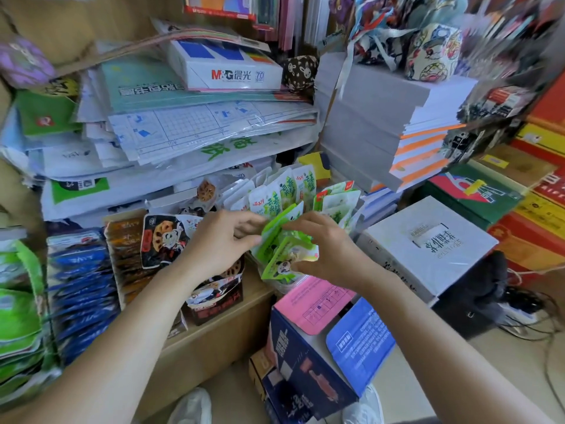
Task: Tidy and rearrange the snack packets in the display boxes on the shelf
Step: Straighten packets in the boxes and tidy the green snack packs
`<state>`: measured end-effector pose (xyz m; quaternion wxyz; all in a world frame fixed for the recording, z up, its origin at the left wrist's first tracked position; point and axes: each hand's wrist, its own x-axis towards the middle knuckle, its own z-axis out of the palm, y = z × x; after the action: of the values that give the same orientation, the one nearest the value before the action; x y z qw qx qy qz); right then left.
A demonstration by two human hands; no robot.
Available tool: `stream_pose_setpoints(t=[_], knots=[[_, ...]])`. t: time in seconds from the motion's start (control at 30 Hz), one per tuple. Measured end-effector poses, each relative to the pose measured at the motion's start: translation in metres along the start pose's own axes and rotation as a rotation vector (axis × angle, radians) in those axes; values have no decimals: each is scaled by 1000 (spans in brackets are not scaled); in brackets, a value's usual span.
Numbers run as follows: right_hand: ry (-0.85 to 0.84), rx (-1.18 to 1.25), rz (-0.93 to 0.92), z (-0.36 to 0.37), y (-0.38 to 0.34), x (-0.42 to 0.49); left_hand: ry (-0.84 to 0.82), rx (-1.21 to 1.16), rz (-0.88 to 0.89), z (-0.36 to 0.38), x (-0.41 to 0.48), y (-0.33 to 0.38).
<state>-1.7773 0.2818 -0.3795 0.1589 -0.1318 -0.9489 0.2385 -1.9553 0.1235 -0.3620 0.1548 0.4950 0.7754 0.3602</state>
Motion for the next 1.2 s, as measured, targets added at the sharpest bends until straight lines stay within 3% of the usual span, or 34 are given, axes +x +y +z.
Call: stream_pose_setpoints(t=[0.47, 0.6, 0.8, 1.0, 1.2], knots=[[194, -93, -146, 21, 0, -12, 149, 46, -55, 6, 9, -7], [192, -127, -116, 18, 6, -28, 158, 61, 45, 6, 8, -3], [121, -153, -91, 17, 6, -35, 77, 163, 195, 15, 14, 7], [64, -162, -68, 23, 6, -39, 0, 234, 131, 28, 24, 16], [130, -88, -73, 23, 6, -46, -36, 126, 73, 32, 44, 21]])
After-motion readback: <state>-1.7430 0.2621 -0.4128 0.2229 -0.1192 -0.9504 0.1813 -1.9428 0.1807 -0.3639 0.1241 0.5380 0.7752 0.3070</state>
